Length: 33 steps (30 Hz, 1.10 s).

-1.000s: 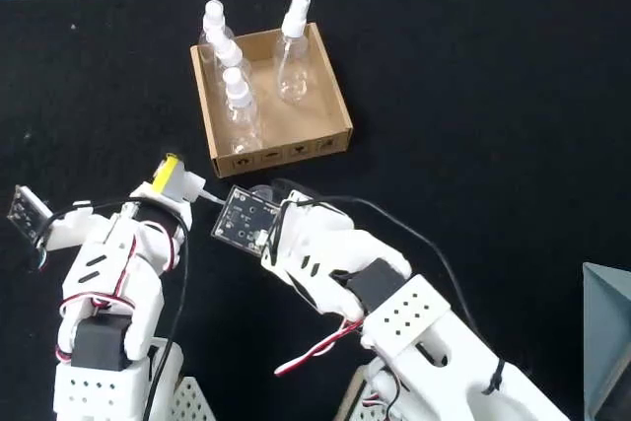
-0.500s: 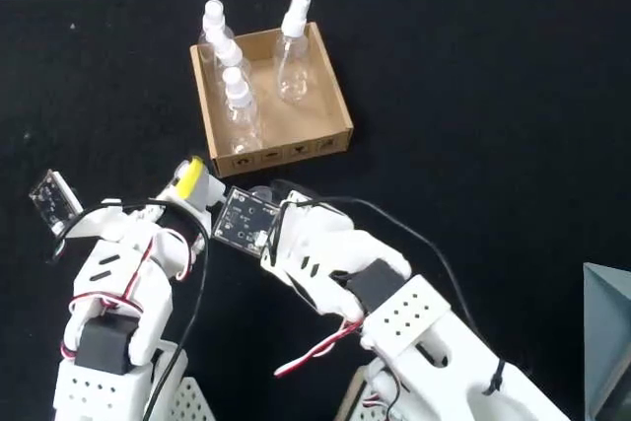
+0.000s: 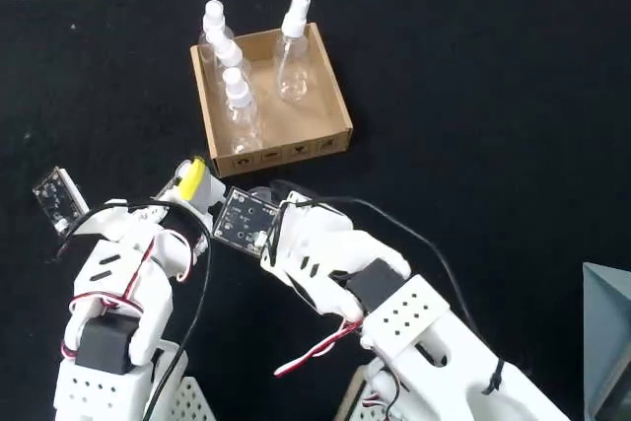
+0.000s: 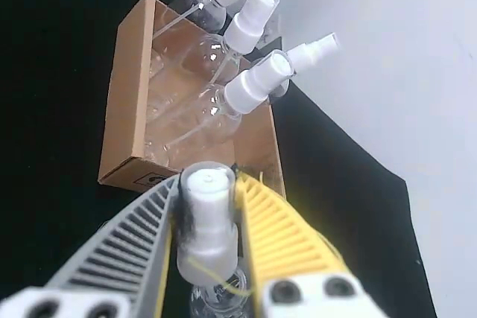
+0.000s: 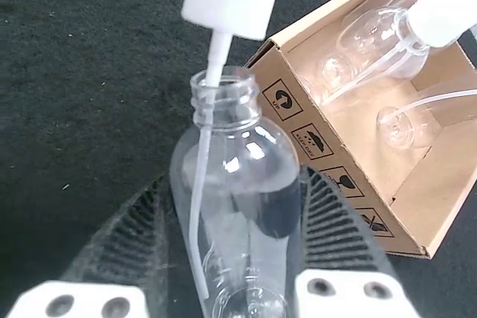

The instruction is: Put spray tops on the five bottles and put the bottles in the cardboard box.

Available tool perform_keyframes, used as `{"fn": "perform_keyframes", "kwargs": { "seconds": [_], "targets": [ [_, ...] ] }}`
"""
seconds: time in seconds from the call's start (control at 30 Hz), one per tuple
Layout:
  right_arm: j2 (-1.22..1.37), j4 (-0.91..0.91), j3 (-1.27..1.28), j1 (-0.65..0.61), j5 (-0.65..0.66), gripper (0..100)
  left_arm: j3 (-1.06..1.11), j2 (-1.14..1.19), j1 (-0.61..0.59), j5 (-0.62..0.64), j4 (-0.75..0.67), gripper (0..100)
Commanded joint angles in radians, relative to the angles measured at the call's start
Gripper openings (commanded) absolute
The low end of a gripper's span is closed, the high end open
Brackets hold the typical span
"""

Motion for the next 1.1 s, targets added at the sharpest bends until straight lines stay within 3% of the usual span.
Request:
{"fn": "perform_keyframes", "kwargs": {
  "seconds": [0.0,0.2,0.73,1.07],
  "targets": [
    [-0.056,-0.002,-0.007,0.009,-0.005,13.7,-0.007,-0.003,0.012,-0.023,-0.006,5],
    [-0.056,-0.002,-0.007,0.009,-0.005,13.7,-0.012,-0.003,0.065,0.006,0.063,21],
    [-0.058,-0.052,0.008,0.041,-0.014,13.7,-0.036,-0.005,0.062,0.069,0.066,20],
    [-0.054,-0.092,0.035,0.041,-0.006,13.7,-0.035,-0.005,0.074,0.011,0.069,20]
  ]
}}
